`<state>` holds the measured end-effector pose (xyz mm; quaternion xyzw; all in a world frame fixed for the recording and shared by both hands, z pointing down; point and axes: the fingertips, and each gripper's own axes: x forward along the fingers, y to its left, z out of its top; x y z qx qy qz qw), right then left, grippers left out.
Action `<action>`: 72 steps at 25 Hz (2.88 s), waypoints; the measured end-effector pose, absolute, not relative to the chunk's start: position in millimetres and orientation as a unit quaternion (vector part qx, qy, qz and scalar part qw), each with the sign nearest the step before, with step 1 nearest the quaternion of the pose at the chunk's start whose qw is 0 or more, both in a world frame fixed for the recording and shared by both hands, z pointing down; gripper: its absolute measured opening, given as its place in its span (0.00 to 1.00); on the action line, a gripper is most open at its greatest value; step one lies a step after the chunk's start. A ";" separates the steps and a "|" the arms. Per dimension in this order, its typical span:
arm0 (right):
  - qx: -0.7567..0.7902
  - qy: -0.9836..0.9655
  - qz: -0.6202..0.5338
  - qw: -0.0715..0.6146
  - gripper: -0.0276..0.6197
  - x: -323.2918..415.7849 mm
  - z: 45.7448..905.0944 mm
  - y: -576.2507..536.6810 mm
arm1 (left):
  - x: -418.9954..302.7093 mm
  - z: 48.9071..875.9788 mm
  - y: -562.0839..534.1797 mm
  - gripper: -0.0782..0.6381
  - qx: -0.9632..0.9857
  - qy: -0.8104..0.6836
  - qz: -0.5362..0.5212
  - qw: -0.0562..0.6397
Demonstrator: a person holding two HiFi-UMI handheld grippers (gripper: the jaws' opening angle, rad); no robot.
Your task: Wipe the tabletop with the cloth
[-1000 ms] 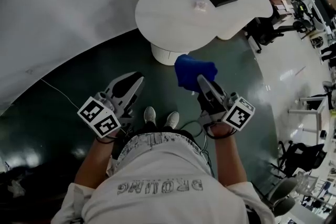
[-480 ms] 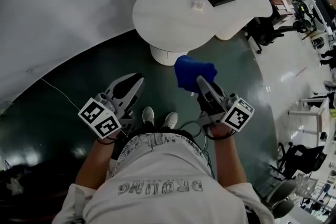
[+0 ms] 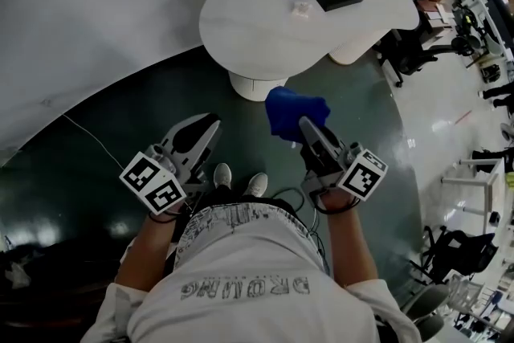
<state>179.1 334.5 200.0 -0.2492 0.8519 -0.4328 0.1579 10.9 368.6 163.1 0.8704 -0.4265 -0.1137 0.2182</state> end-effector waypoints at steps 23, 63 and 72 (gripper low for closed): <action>-0.261 0.844 -0.438 0.168 0.11 214.0 206.8 297.2 | 34.8 160.0 323.2 0.19 0.873 -0.423 -0.118 0.212; -0.313 0.819 -0.467 0.114 0.11 65.2 253.5 72.9 | -106.1 219.2 82.4 0.19 0.872 -0.384 -0.105 0.286; -0.323 0.835 -0.442 0.051 0.11 31.9 278.0 31.4 | -135.1 238.2 46.7 0.19 0.869 -0.386 -0.090 0.296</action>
